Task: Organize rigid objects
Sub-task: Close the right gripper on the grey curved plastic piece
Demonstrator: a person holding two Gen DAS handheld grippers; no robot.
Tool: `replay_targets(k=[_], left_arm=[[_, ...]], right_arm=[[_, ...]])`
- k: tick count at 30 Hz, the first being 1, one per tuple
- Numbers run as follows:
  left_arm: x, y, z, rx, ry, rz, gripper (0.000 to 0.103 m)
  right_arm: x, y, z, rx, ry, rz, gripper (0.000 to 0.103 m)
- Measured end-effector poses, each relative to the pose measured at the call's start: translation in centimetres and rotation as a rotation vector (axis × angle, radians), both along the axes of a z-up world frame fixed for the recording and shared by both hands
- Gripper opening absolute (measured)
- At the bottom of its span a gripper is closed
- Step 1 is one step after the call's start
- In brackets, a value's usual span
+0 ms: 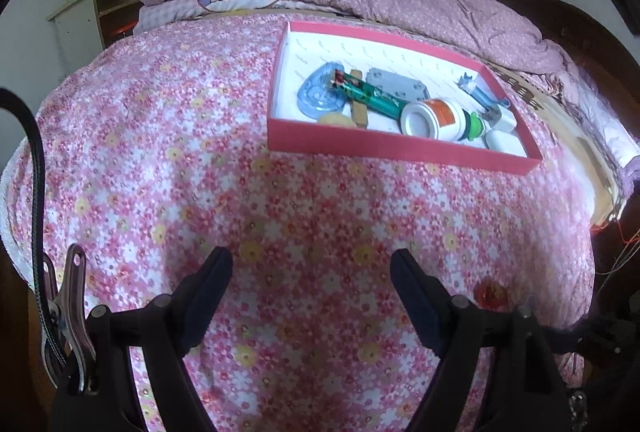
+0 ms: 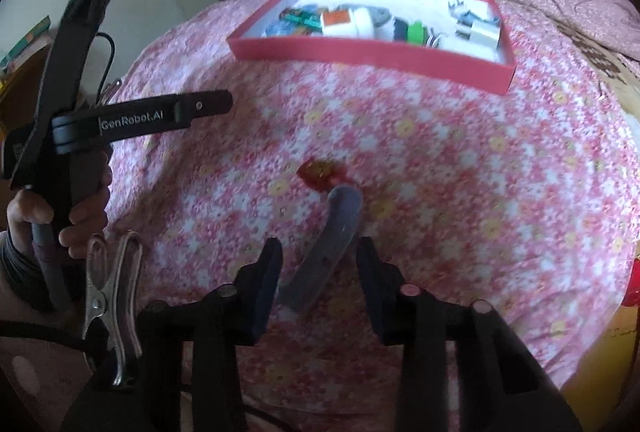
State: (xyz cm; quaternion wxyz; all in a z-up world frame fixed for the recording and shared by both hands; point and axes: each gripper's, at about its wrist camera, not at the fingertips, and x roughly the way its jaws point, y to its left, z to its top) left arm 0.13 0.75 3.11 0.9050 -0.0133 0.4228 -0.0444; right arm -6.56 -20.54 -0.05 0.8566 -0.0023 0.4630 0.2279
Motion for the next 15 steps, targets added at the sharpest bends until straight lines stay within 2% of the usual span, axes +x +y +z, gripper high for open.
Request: replay_targets(k=[2, 9, 15], left_arm=[[-0.1, -0.2, 0.0, 0.004, -0.003, -0.007, 0.085], [-0.7, -1.5, 0.0, 0.010, -0.001, -0.054, 0.085], [-1.5, -3.8, -0.4, -0.059, 0.042, -0.162, 0.085]], right_arm=[[0.0, 0.1, -0.4, -0.005, 0.016, -0.003, 0.019], [-0.3, -1.9, 0.6, 0.026, -0.027, -0.072, 0.018], [-0.1, -5.0, 0.7, 0.013, -0.015, -0.175, 0.018]])
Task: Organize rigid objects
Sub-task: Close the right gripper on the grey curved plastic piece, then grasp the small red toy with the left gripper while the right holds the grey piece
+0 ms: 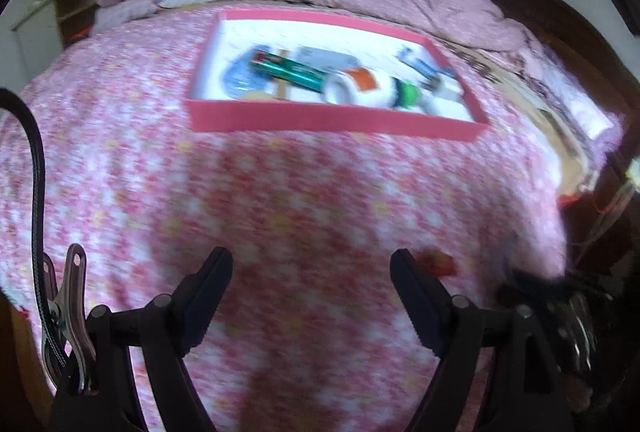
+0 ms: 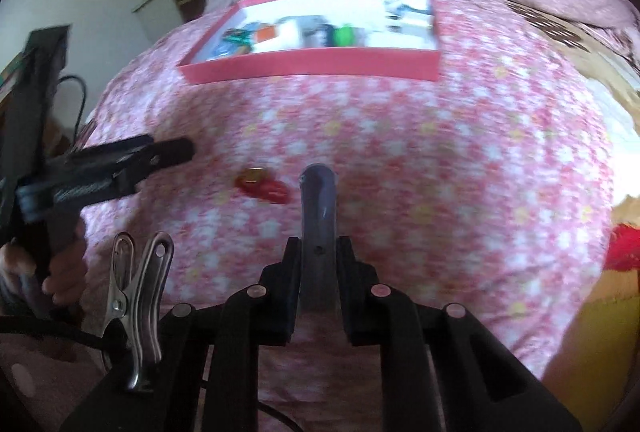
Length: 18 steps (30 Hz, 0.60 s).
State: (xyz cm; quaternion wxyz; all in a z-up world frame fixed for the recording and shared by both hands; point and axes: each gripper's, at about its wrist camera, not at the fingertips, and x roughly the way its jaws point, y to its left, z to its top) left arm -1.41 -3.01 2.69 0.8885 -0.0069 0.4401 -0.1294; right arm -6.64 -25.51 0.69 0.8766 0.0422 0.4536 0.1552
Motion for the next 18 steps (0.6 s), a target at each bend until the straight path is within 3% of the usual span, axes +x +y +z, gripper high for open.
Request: replay_targets(k=[6, 10, 15, 18], left_arm=[[-1.1, -3.3, 0.2, -0.070, 0.024, -0.147, 0.085], [-1.8, -6.0, 0.1, 0.041, -0.026, -0.191, 0.084], [-1.7, -7.0, -0.8, 0.095, -0.029, -0.207, 0.064], [-1.2, -7.3, -1.5, 0.107, -0.010, -0.209, 0.061]], right_arm=[[-0.2, -1.9, -0.3, 0.045, 0.016, -0.031, 0.018], [-0.2, -2.0, -1.0, 0.072, 0.040, -0.032, 0.018], [-0.2, -2.2, -1.3, 0.096, 0.038, -0.032, 0.018], [-0.4, -2.3, -1.4, 0.104, 0.037, -0.035, 0.018]])
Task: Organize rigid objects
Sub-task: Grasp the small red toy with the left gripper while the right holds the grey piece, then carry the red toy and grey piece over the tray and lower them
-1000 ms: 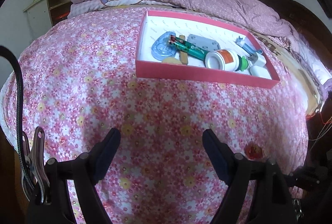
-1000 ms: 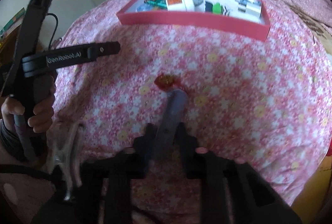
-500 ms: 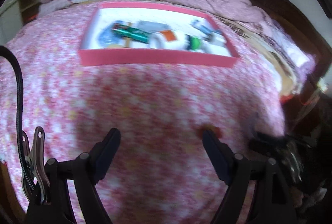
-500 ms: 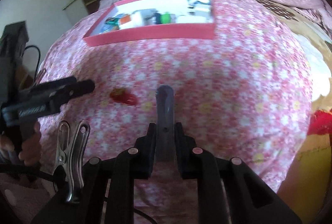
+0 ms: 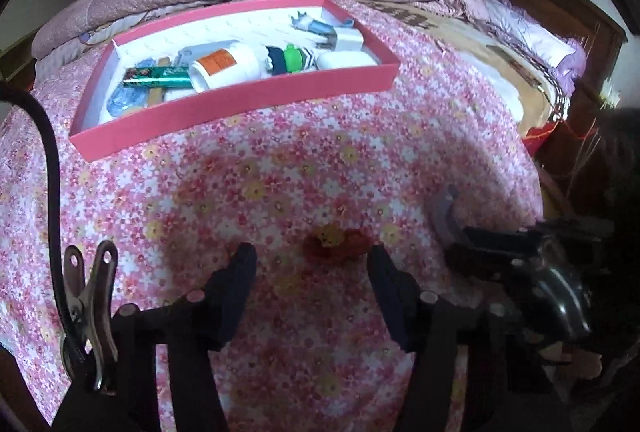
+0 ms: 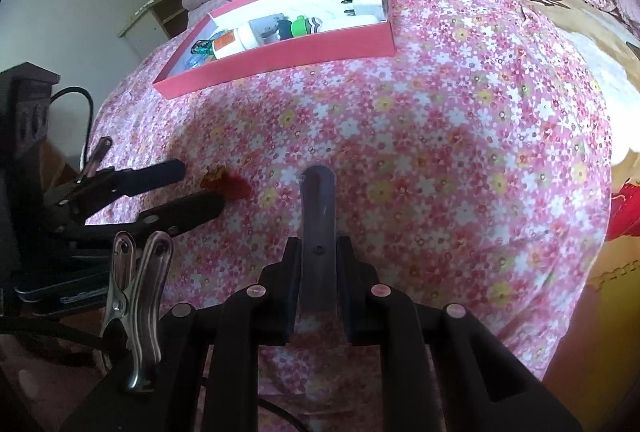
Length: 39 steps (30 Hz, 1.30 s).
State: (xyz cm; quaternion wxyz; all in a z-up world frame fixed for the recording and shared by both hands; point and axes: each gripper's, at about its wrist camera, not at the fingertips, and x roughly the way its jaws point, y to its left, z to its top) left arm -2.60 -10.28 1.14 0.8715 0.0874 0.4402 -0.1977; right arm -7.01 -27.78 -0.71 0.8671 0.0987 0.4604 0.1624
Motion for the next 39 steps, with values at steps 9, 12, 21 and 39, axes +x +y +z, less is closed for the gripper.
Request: replay_targets(k=[9, 12, 21, 39], left_arm=[[-0.3, -1.8, -0.5, 0.058, -0.021, -0.034, 0.041], [-0.1, -2.0, -0.5, 0.074, -0.032, -0.032, 0.039], [0.2, 1.4, 0.1, 0.054, -0.067, 0.093, 0.039], [1.3, 6.6, 0.7, -0.034, -0.068, 0.232, 0.039]], right_arm=[[-0.2, -0.3, -0.1, 0.018, -0.008, -0.013, 0.018], [-0.2, -0.4, -0.2, 0.031, -0.008, -0.015, 0.018], [0.3, 0.3, 0.1, 0.020, -0.016, -0.002, 0.018], [2.5, 3.1, 0.5, -0.060, -0.069, 0.055, 0.018]])
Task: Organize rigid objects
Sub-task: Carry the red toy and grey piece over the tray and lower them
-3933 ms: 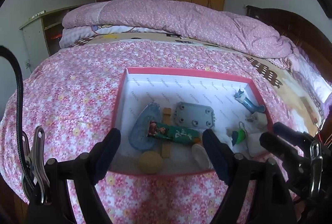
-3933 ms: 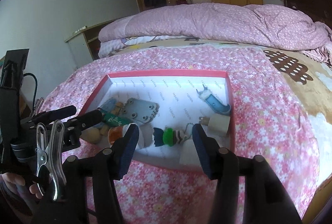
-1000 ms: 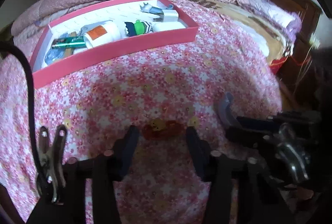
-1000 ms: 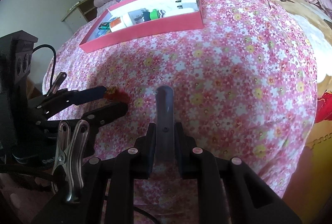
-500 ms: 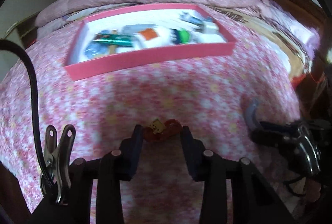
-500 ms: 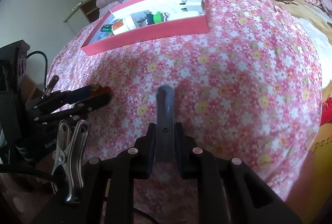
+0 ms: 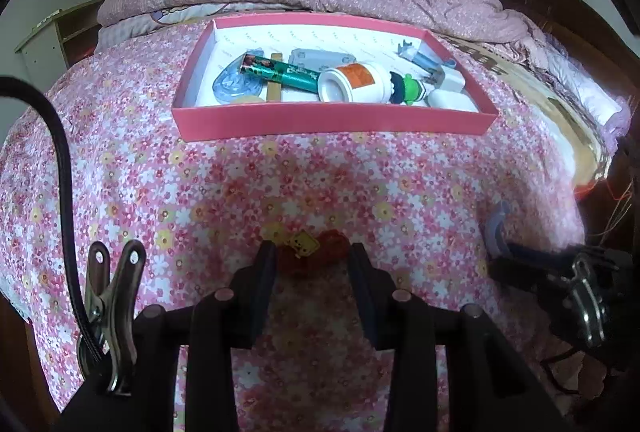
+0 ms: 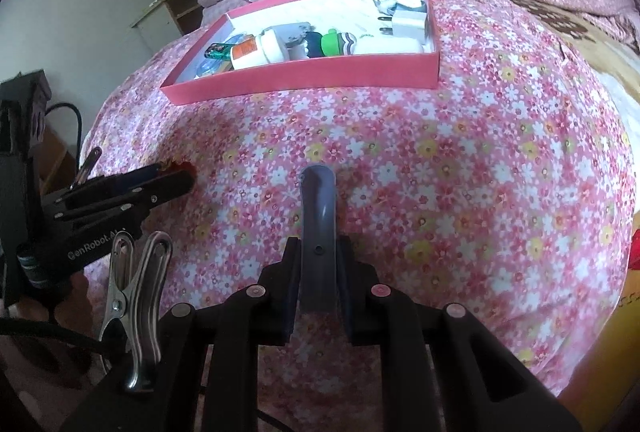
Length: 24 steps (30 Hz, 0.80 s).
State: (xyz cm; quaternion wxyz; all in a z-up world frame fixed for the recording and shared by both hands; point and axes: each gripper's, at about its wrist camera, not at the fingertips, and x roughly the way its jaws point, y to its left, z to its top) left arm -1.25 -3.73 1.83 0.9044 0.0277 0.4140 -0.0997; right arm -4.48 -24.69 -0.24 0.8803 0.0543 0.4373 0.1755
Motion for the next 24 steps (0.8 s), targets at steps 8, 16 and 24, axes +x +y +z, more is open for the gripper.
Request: replay_targets(k=[8, 16, 24], left_arm=[[-0.2, 0.8, 0.7, -0.022, -0.017, 0.013, 0.039], [0.3, 1.8, 1.4, -0.037, -0.030, 0.042, 0.039], [1.2, 1.1, 2.1, -0.033, -0.037, 0.004, 0.039]], right_arm=[[0.2, 0.5, 0.0, -0.028, -0.023, 0.002, 0.019], [0.6, 0.7, -0.1, -0.030, -0.028, 0.002, 0.019], [1.1, 0.0, 0.4, 0.044, -0.011, 0.002, 0.019]])
